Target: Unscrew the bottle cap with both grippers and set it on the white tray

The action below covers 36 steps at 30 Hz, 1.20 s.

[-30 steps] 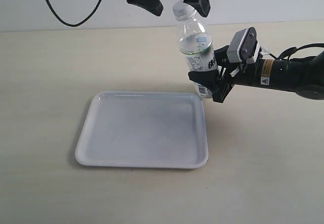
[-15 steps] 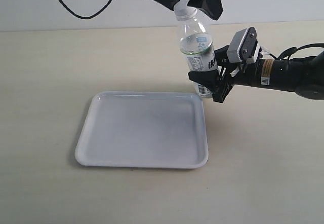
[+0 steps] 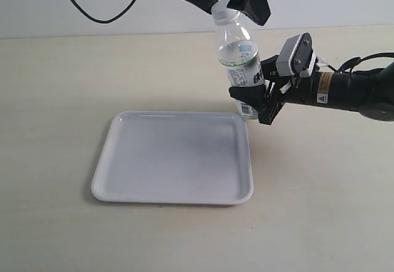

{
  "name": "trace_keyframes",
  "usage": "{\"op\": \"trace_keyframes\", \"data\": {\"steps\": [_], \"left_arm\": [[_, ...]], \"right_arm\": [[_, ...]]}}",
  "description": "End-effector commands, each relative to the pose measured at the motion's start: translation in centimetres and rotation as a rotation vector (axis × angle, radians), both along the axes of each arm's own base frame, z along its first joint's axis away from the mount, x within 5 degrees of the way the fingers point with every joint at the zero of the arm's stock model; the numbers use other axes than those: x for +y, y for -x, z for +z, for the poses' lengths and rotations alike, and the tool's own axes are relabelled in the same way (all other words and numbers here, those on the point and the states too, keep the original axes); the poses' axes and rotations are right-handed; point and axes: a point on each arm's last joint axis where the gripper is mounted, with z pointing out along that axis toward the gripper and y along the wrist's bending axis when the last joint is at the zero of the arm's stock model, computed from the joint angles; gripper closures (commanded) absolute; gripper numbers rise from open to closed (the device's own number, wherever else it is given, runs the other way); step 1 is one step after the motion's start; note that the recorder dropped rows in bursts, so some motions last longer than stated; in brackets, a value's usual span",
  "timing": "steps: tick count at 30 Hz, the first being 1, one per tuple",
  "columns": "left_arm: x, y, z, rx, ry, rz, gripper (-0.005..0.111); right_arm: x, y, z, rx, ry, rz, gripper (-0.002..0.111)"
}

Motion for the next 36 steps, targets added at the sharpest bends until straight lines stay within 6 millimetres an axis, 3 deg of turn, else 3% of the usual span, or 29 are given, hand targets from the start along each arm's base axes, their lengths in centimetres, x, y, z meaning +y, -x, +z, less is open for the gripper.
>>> {"op": "trace_keyframes", "data": {"steps": [1, 7, 14, 19, 30, 32, 36], "left_arm": [[0.14, 0.14, 0.32, 0.002, 0.005, -0.005, 0.006], [0.15, 0.13, 0.31, 0.001, 0.004, -0.005, 0.010], [0.15, 0.13, 0.31, 0.001, 0.004, -0.005, 0.057], [0.15, 0.13, 0.31, 0.005, 0.005, -0.001, 0.073], [0.16, 0.12, 0.31, 0.004, 0.004, 0.001, 0.069], [0.16, 0.11, 0.31, 0.003, 0.005, 0.001, 0.058], [0.12, 0.07, 0.36, 0.009, 0.014, 0.014, 0.019]], "right_arm": [[0.21, -0.08, 0.96, -0.039, -0.044, 0.010, 0.108], [0.21, -0.08, 0.96, -0.039, -0.044, 0.010, 0.108], [0.24, -0.07, 1.05, -0.044, -0.052, 0.012, 0.108], [0.24, -0.08, 1.05, -0.039, -0.056, 0.010, 0.108], [0.25, -0.07, 1.08, -0.041, -0.060, 0.012, 0.108], [0.25, -0.07, 1.08, -0.041, -0.060, 0.012, 0.108], [0.25, -0.07, 1.08, -0.041, -0.060, 0.012, 0.108]]}}
